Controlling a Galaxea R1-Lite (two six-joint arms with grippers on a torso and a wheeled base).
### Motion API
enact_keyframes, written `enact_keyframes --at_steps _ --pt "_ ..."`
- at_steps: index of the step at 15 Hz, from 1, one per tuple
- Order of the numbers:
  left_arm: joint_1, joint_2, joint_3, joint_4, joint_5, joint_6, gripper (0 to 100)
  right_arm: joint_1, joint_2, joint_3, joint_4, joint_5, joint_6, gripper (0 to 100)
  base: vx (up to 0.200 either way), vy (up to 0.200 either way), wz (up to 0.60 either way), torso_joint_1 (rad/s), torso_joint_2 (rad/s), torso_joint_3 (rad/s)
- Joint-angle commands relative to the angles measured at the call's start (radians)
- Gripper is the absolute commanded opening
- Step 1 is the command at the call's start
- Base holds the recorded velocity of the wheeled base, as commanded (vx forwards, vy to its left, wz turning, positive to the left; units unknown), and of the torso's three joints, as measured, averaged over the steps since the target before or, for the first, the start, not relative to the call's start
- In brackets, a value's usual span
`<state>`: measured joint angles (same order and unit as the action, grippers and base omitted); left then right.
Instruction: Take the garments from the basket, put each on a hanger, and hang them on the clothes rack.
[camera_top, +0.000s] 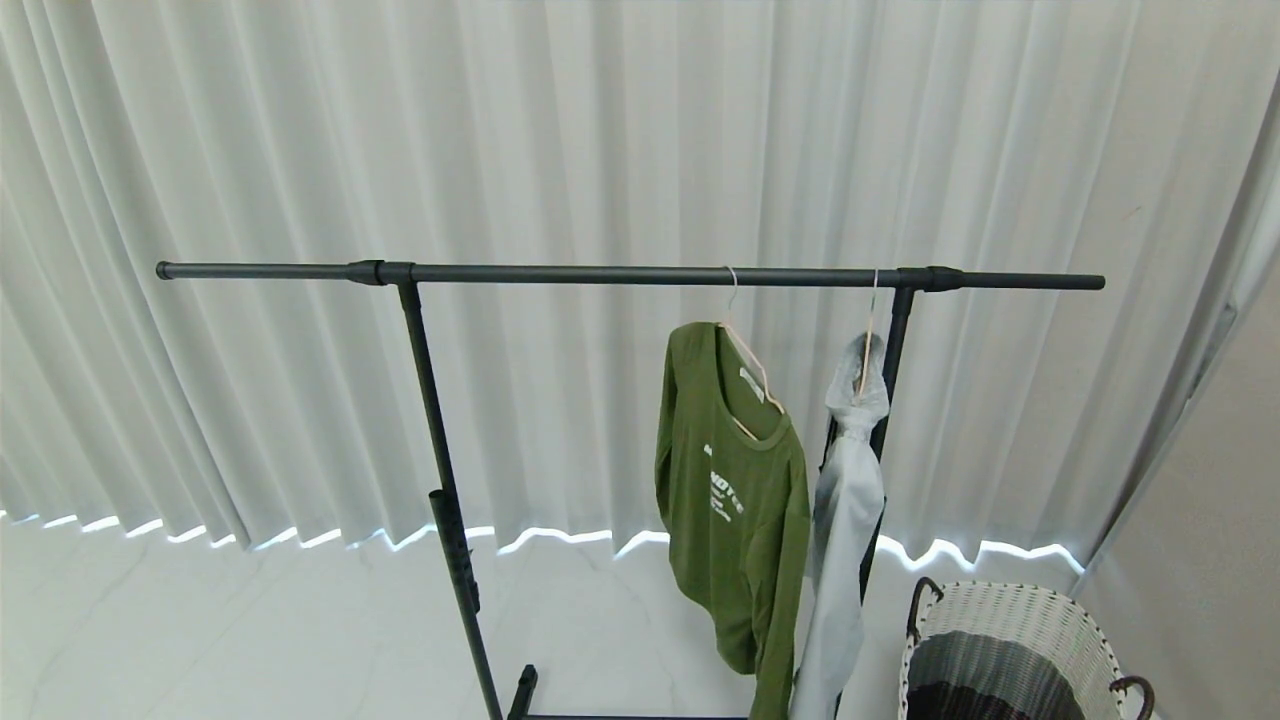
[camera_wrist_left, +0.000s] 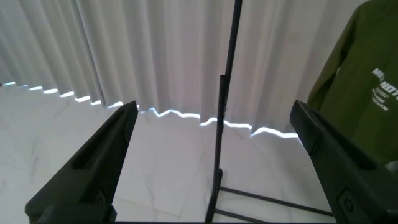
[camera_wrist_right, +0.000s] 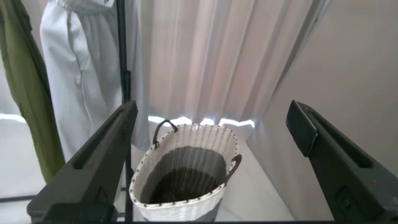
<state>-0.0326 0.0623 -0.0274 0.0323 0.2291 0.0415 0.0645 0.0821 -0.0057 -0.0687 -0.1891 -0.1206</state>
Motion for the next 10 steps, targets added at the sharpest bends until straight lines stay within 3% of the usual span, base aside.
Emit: enact_keyframes --at_steps 1,5,7,9,10 --pt "0.0 0.004 0.001 -0.002 -0.004 0.0 100 0.0 0.005 0.006 0.004 -0.001 0.022 100 0.0 0.0 0.0 0.0 0.0 0.0" --pt "0.0 0.005 0.027 -0.058 -0.148 -0.066 100 0.0 0.005 0.006 0.007 0.002 0.122 100 0.0 0.0 0.0 0.0 0.0 0.0" --pt "0.0 0.005 0.027 -0.045 -0.211 -0.025 100 0.0 0.005 0.006 0.01 0.0 0.213 100 0.0 0.0 0.0 0.0 0.0 0.0" --pt "0.002 0.007 0.027 -0.042 -0.255 0.058 100 0.0 0.005 0.006 0.014 -0.001 0.213 100 0.0 0.0 0.0 0.0 0.0 0.0" --pt "0.01 0.013 0.027 -0.042 -0.261 0.064 100 0.0 0.007 0.006 0.014 -0.001 0.213 100 0.0 0.0 0.0 0.0 0.0 0.0"
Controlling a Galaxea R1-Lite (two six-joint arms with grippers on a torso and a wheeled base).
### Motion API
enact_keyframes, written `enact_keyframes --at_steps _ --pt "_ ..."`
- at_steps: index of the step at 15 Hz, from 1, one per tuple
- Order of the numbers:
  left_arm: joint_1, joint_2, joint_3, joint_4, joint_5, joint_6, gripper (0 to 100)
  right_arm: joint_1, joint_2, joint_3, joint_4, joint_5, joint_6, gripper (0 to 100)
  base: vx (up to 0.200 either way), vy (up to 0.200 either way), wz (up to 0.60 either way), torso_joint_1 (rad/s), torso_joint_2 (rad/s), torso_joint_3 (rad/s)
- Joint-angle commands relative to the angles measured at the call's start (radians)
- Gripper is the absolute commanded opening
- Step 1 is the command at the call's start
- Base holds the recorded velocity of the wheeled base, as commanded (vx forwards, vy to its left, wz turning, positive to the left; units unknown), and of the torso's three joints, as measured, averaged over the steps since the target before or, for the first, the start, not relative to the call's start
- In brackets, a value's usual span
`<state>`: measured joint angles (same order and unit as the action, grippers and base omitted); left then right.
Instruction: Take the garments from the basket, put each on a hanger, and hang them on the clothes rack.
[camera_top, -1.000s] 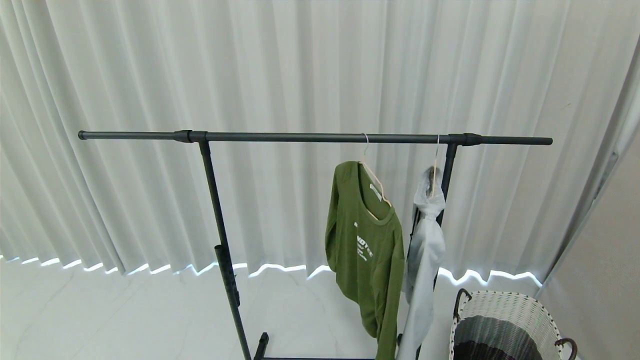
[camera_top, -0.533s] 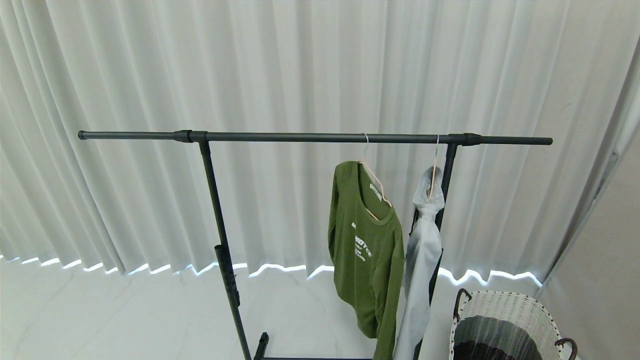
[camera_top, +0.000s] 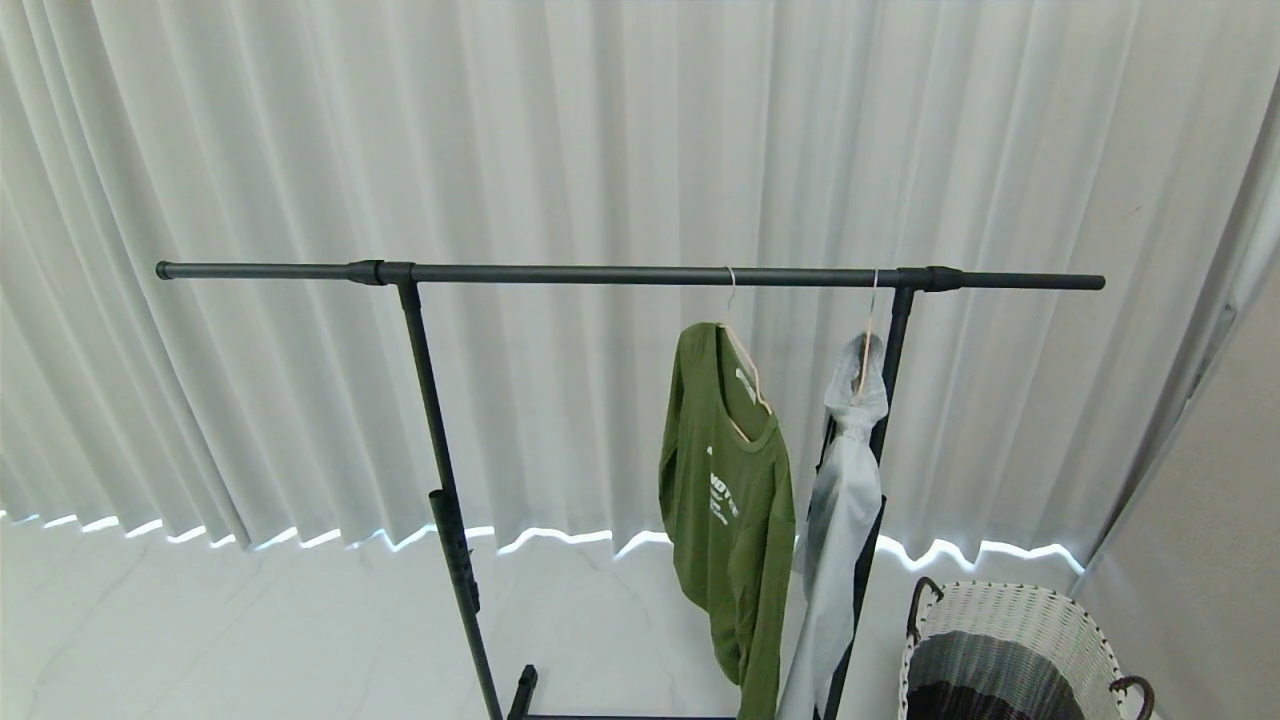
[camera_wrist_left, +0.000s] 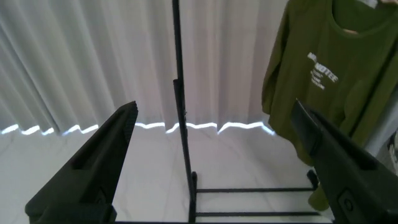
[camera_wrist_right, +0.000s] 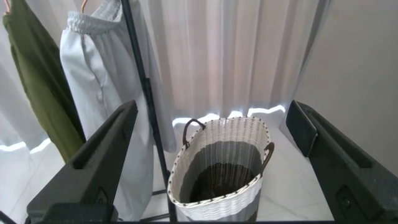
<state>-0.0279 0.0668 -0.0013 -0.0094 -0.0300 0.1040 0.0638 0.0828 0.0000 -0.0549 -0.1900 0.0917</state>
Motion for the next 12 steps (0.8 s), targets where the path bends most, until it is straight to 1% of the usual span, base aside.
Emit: enact_keyframes --at_steps 1,2,5,6,8,12 --pt "0.04 0.018 0.001 0.0 -0.001 0.0 100 0.001 0.006 0.0 0.0 -0.002 0.0 100 0.0 0.0 0.0 0.0 0.0 0.0" --pt "0.077 0.013 0.001 0.0 -0.002 0.0 100 0.001 0.006 0.0 0.0 -0.002 0.0 100 0.0 0.0 0.0 0.0 0.0 0.0" --pt "0.078 0.01 0.001 0.002 -0.002 -0.046 100 0.001 0.006 0.0 0.0 0.0 0.0 100 0.0 0.0 0.0 0.0 0.0 0.0" --pt "0.074 0.005 0.001 0.002 -0.002 -0.043 100 0.001 0.006 0.0 0.0 0.0 0.0 100 0.0 0.0 0.0 0.0 0.0 0.0" --pt "0.008 -0.025 0.001 0.002 -0.004 -0.02 100 0.001 0.006 0.0 0.0 0.0 0.0 100 0.0 0.0 0.0 0.0 0.0 0.0" --pt "0.026 -0.067 0.001 0.002 -0.002 -0.027 100 0.001 0.006 0.0 0.0 0.0 0.0 100 0.0 0.0 0.0 0.0 0.0 0.0"
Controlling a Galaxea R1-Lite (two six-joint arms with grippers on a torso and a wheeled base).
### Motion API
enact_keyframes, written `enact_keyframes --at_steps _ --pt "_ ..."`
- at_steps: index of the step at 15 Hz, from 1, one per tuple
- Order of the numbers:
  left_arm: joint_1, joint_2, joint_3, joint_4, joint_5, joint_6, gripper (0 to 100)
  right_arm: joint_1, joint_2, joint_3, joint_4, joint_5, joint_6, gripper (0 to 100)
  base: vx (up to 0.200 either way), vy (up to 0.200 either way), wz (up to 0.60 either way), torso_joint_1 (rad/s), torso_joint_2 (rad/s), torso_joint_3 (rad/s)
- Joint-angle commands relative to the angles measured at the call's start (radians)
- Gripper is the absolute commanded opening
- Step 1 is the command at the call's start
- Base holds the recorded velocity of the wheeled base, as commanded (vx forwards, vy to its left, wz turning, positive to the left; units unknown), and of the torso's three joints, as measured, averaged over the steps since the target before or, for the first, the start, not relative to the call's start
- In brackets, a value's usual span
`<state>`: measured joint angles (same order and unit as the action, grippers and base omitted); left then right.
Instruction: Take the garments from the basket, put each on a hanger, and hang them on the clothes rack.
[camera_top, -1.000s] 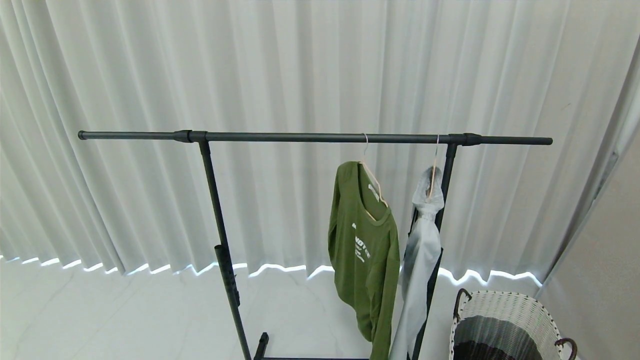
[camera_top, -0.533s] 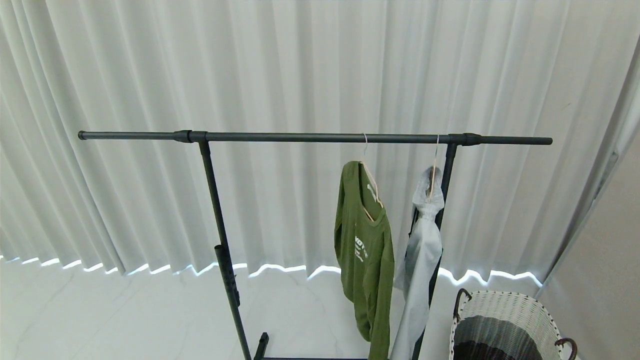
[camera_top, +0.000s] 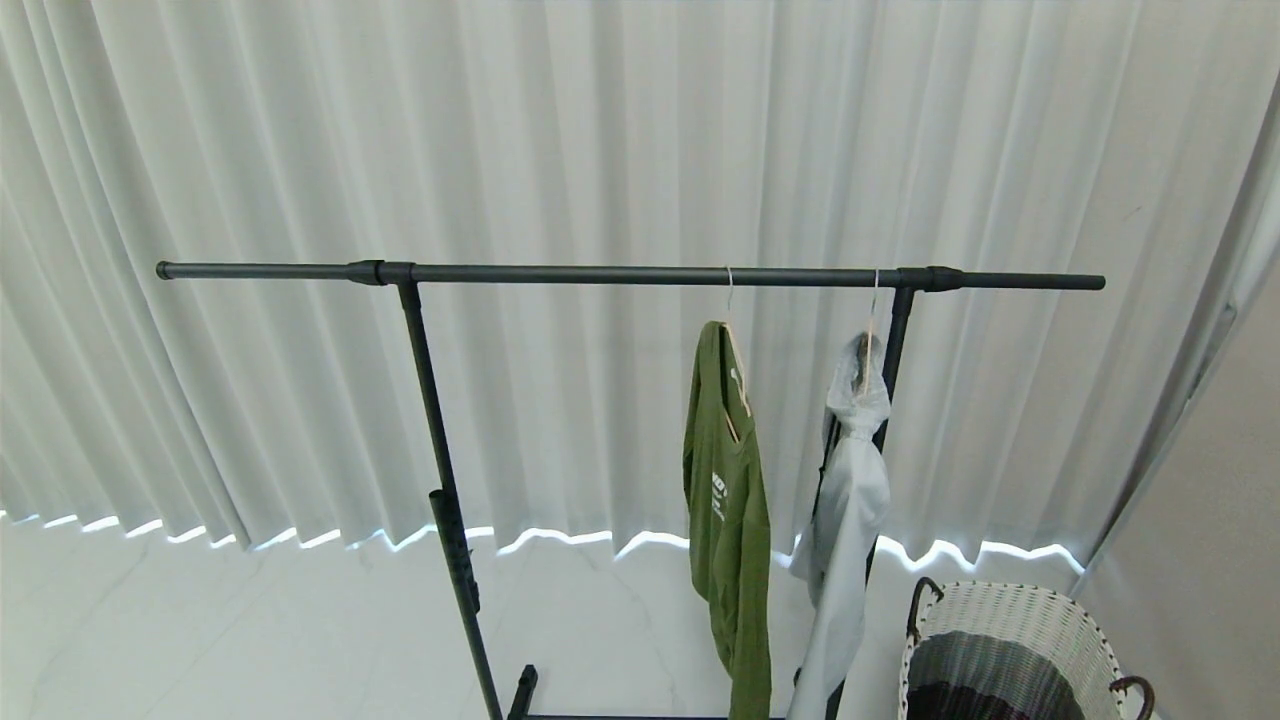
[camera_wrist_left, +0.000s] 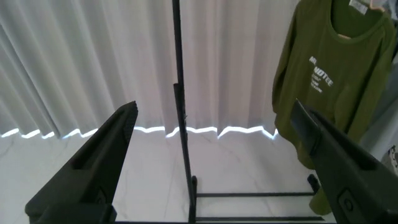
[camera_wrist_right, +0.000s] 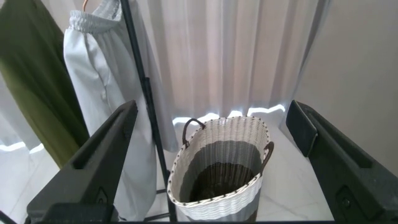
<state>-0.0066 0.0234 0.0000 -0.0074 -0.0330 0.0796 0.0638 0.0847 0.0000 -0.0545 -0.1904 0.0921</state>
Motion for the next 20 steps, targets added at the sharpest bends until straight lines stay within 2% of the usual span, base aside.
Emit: enact_keyframes --at_steps 1,5,9,11,13,15,18,20 --pt "0.005 -0.023 0.0 0.0 0.005 -0.017 100 0.001 0.004 0.0 -0.001 0.0 0.0 100 0.0 0.0 0.0 0.0 0.0 0.0" --pt "0.005 -0.023 0.0 0.0 0.002 -0.023 100 -0.01 0.0 0.0 -0.001 -0.001 -0.012 100 0.0 0.0 0.0 0.0 0.0 0.0" --pt "0.005 -0.023 0.0 0.0 0.002 -0.023 100 -0.078 -0.052 0.0 0.001 0.003 -0.017 100 0.0 0.0 0.0 0.0 0.0 0.0" --pt "0.005 -0.023 0.0 0.0 0.002 -0.023 100 -0.061 -0.085 0.0 0.001 0.02 -0.02 100 0.0 0.0 0.0 0.0 0.0 0.0" --pt "0.005 -0.023 0.0 0.0 0.002 -0.023 100 -0.061 -0.083 0.0 0.002 0.068 -0.026 100 0.0 0.0 0.0 0.0 0.0 0.0" --pt "0.005 -0.023 0.0 0.0 0.002 -0.023 100 -0.061 -0.083 0.0 0.002 0.074 -0.031 100 0.0 0.0 0.0 0.0 0.0 0.0" --pt "0.005 -0.023 0.0 0.0 0.002 -0.023 100 -0.061 -0.085 0.0 0.004 0.04 -0.031 100 0.0 0.0 0.0 0.0 0.0 0.0" --pt "0.005 -0.023 0.0 0.0 0.002 -0.023 100 -0.061 -0.083 0.0 0.004 0.078 -0.043 100 0.0 0.0 0.0 0.0 0.0 0.0"
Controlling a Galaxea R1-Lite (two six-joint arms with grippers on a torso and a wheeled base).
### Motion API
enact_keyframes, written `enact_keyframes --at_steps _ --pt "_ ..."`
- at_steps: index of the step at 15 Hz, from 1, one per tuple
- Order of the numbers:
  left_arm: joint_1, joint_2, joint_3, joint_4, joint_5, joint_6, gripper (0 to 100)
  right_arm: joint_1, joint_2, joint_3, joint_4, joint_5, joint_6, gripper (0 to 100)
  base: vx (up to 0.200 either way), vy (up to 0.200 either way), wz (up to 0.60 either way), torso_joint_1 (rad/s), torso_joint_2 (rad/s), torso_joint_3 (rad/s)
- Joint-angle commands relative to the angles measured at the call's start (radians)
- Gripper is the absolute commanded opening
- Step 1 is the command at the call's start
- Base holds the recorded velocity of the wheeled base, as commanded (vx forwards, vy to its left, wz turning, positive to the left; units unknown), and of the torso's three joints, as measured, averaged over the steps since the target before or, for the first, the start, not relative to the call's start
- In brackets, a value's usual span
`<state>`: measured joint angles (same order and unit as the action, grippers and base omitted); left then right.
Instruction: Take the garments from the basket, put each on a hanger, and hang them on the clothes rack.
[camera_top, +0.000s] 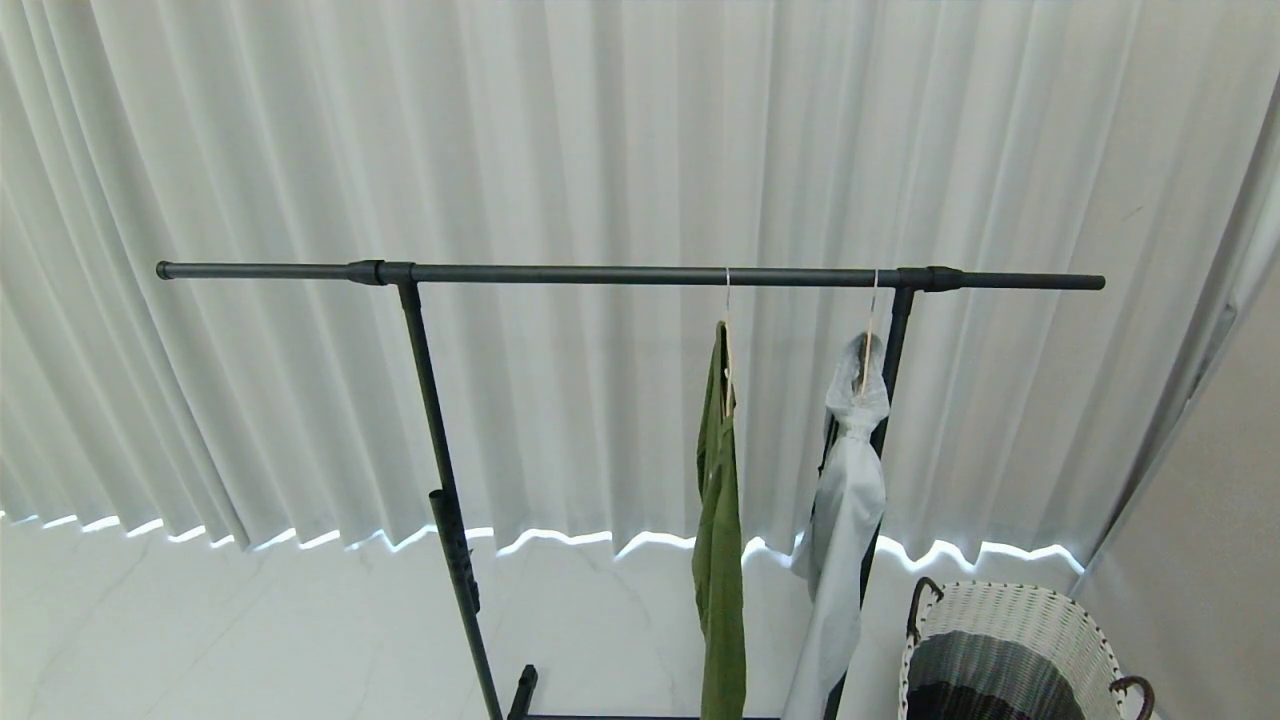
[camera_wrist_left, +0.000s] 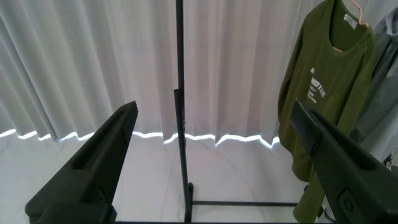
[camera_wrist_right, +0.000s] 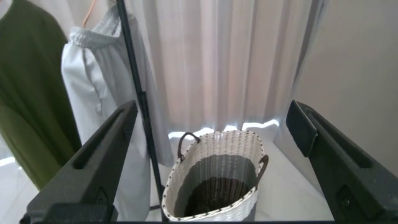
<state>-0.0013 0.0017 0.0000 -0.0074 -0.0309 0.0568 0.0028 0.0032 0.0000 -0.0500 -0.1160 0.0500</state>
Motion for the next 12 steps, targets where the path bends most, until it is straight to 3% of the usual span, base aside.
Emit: enact_keyframes --at_steps 1,4,12 --pt "0.0 -0.002 0.0 0.0 0.0 0.0 100 0.0 -0.002 0.0 0.001 0.012 -0.006 100 0.0 0.0 0.0 0.0 0.0 0.0" --pt "0.0 -0.002 0.0 0.0 0.0 0.0 100 0.0 -0.003 0.0 0.022 0.045 -0.022 100 0.0 0.0 0.0 0.0 0.0 0.0" --pt "0.0 -0.002 0.0 0.0 0.0 0.0 100 0.0 -0.003 0.0 0.022 0.044 -0.021 100 0.0 0.0 0.0 0.0 0.0 0.0"
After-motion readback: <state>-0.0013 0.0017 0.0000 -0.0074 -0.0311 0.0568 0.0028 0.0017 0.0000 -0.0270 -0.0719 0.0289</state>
